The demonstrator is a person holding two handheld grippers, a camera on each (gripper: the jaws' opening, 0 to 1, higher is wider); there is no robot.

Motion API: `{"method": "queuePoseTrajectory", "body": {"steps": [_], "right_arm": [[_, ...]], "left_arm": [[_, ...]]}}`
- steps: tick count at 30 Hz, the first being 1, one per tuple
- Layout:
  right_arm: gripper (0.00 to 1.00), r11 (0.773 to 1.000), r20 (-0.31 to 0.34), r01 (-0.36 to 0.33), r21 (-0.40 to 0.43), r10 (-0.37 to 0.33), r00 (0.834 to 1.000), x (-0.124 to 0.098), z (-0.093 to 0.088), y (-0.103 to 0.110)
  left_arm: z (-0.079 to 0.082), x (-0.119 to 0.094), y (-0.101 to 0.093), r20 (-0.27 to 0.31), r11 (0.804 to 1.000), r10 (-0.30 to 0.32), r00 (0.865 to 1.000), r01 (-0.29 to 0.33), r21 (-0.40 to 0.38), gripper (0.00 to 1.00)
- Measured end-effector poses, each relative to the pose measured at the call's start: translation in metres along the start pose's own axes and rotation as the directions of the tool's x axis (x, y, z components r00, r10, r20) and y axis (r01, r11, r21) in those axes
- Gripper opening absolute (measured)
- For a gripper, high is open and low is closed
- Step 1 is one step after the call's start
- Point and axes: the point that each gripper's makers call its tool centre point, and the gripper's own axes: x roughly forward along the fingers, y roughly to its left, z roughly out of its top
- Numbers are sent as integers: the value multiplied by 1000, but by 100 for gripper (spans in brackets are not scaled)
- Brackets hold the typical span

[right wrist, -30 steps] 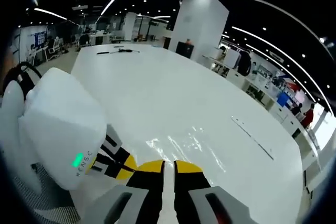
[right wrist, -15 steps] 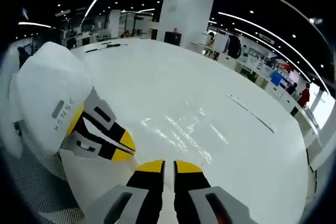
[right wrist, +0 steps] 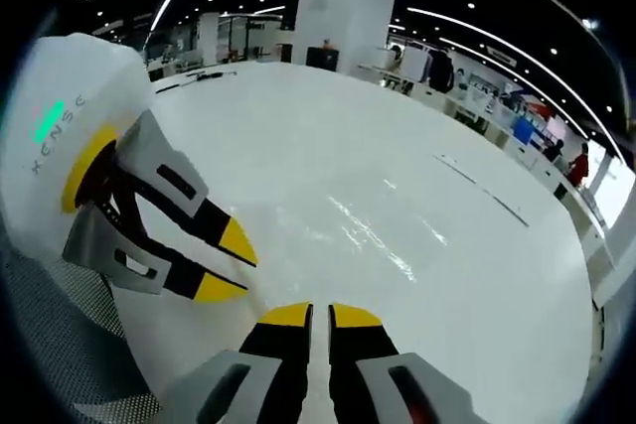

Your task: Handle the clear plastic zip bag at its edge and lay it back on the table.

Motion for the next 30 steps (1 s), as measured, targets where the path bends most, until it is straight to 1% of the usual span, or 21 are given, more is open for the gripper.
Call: {"method": "queuePoseTrajectory", "body": {"steps": [5,7,9,10,11,12,14,16,17,19,21,22,23,25,27,28,29,30], "right_arm": [[3,1000,6,11,15,-11,1000,-2,-2,-4],[4,999,13,14,33,-14,1000,-1,-1,-8],[5,999,14,19,32,-20,1000,-1,-3,-10],[6,998,22,14,59,-16,1000,0,-4,-11],[6,998,27,17,68,-18,999,-1,-4,-11],[6,997,29,24,72,-26,999,-2,-6,-12],[7,995,36,22,95,-26,999,-3,-8,-12],[8,994,43,23,106,-27,999,-5,-9,-12],[9,993,47,24,119,-30,998,-7,-10,-13],[11,988,67,22,151,-33,997,-9,-9,-14],[12,987,69,24,161,-35,997,-10,-10,-16],[14,985,67,32,168,-44,997,-9,-12,-19],[15,984,67,32,173,-44,997,-9,-13,-20],[15,984,72,34,176,-48,996,-9,-13,-22],[16,983,76,31,182,-46,996,-10,-13,-24],[17,983,78,30,181,-45,996,-11,-14,-24],[17,984,83,34,176,-49,995,-13,-13,-26],[18,983,85,35,179,-51,995,-15,-13,-28]], "left_arm": [[-1,-3,-4,6,1000,-7,1000,7,-19,11],[-3,-6,-6,11,999,-14,1000,15,-38,12],[-2,-9,-7,35,997,-26,999,28,-77,13],[-2,-10,-4,55,992,-18,998,25,-122,14],[-4,-10,0,58,990,-12,998,20,-143,14],[-4,-12,3,69,982,-7,998,20,-185,15],[-5,-19,9,93,970,13,996,10,-242,17],[-6,-22,12,114,968,17,993,12,-251,17],[-9,-19,16,129,963,28,991,8,-270,18],[-11,-24,16,142,953,42,989,3,-303,20],[-14,-27,20,150,938,60,987,-5,-346,21],[-15,-27,21,152,936,63,986,-5,-353,21],[-18,-29,23,154,929,69,986,-7,-371,22],[-20,-31,24,152,924,75,986,-11,-382,24],[-20,-37,25,173,917,84,981,-8,-398,26],[-20,-39,27,184,909,92,979,-7,-417,27],[-20,-43,29,187,895,98,977,-4,-446,28],[-23,-44,33,188,891,103,977,-7,-455,28]]}}
